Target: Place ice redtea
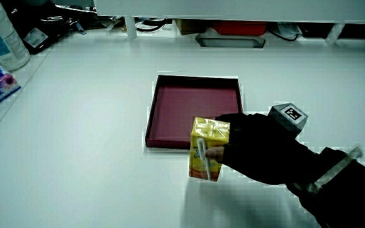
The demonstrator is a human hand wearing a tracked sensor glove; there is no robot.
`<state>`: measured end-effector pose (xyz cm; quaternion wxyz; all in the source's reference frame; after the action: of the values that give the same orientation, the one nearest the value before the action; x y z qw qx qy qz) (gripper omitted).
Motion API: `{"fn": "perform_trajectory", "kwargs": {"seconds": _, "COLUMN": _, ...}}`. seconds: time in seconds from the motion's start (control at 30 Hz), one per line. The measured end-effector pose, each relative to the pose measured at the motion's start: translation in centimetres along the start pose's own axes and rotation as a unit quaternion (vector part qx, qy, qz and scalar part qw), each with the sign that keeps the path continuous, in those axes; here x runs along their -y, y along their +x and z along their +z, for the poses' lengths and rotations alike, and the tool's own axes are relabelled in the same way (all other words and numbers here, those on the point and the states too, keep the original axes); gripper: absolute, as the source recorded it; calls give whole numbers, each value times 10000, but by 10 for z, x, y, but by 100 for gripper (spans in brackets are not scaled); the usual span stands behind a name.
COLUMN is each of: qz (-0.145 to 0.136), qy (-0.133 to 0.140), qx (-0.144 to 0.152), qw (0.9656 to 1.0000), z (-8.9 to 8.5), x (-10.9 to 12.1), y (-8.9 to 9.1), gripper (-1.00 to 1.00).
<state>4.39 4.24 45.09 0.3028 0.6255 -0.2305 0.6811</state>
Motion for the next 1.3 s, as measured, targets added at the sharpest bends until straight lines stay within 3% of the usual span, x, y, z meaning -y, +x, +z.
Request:
{"fn": "perform_trajectory", "kwargs": {"seconds": 0.17, "qz": -170, "qy": -434, "qx": -181, "qw": 9987, "z": -7, "x": 0, "y": 18, "gripper": 0}}
{"fn": "perform_trajectory", "kwargs": {"seconds": 0.33, "qz": -309, "qy": -592, "qx": -103, "qw": 9977, "z": -10, "x": 2, "y": 36, "gripper": 0}}
{"fn": "perform_trajectory", "kwargs": {"seconds": 0.37, "qz": -446, "qy": -629, "qx": -233, "qw": 9967, "z": -11, "x": 4, "y": 39, "gripper": 0}}
{"fn": "perform_trajectory", "kwargs": {"seconds": 0.4, "qz": -411, "qy": -661, "qx": -412, "qw": 9961, "z": -10, "x": 4, "y": 42, "gripper": 0}}
{"fn": "perform_trajectory", "kwargs": {"seconds": 0.43, "qz": -266, "qy": -663, "qx": -415, "qw": 9966, "z": -10, "x": 5, "y": 41, "gripper": 0}}
{"fn": "perform_trajectory", "kwargs": {"seconds": 0.5, "qz": -288, "qy": -657, "qx": -198, "qw": 9972, "z": -9, "x": 5, "y": 41, "gripper": 0}}
{"fn": "perform_trajectory", "kwargs": {"seconds": 0.53, "qz": -345, "qy": -701, "qx": -303, "qw": 9965, "z": -10, "x": 5, "y": 39, "gripper": 0}}
{"fn": "perform_trajectory", "kwargs": {"seconds": 0.83, "qz": -360, "qy": -630, "qx": -347, "qw": 9968, "z": -9, "x": 5, "y": 42, "gripper": 0}}
{"fn": "perform_trajectory", "kwargs": {"seconds": 1.3, "qz": -459, "qy": -742, "qx": -427, "qw": 9953, "z": -10, "x": 7, "y": 45, "gripper": -64}}
